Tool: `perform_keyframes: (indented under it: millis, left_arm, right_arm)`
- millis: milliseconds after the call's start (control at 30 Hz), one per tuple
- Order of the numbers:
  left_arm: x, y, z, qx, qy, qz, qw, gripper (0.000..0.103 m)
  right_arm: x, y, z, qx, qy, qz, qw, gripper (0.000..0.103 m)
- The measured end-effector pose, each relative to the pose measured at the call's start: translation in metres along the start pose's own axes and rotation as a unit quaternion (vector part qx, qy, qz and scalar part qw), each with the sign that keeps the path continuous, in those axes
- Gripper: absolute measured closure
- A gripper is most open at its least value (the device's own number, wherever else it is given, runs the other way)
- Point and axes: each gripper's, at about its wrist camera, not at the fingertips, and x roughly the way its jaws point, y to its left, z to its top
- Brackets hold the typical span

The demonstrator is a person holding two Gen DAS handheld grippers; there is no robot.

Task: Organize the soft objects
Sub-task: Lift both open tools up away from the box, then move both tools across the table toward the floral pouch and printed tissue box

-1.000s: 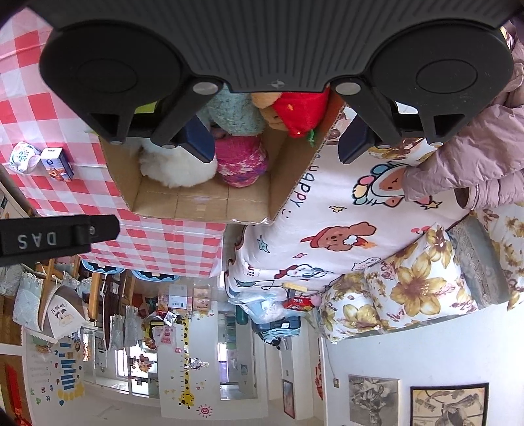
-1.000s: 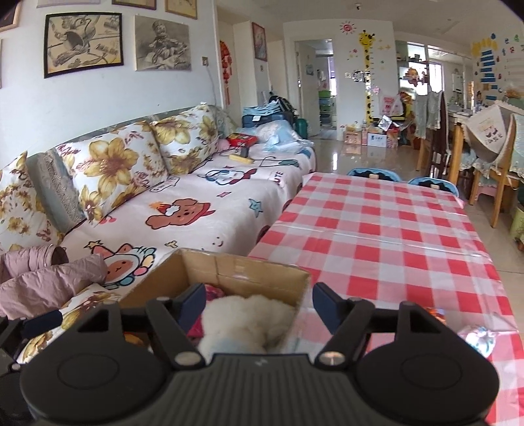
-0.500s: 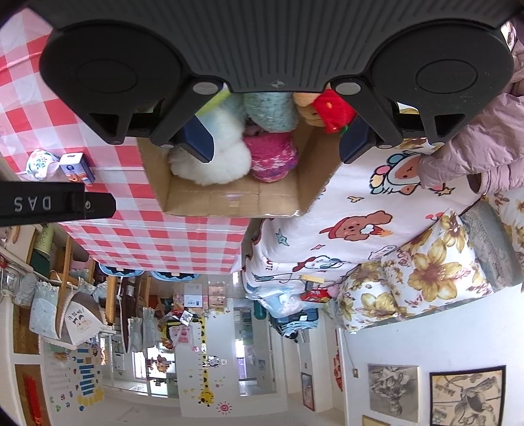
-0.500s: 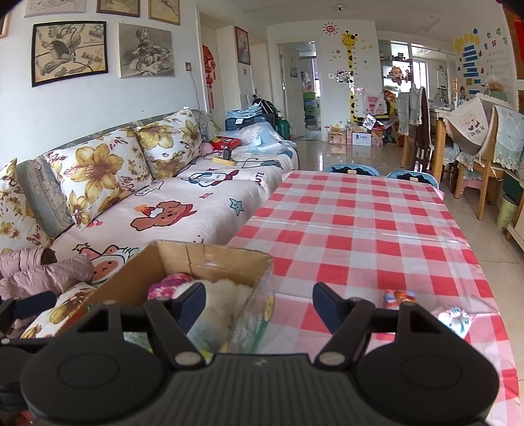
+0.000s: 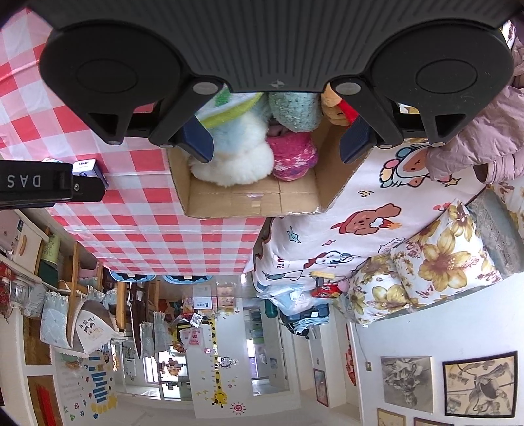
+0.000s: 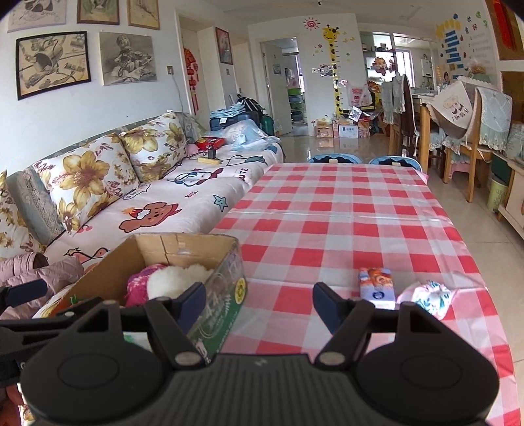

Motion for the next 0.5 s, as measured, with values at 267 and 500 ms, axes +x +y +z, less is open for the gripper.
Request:
perform_keyframes:
  millis: [267,500]
  left_arm:
    - [-0.003,-0.006,-0.001,0.017,-0.006,-0.010,0.9998,0.000]
    - [-0.003,-0.005,-0.001,0.026,-0.009,-0.020,0.9994,0.000]
  right_arm:
    - [-0.009,-0.017,-0.007,0.012,-0.002,-0.005,1.000,0.031]
    - [-0.018,-0.034,-0.011,0.023,-0.009,-0.012,1.000,0.031]
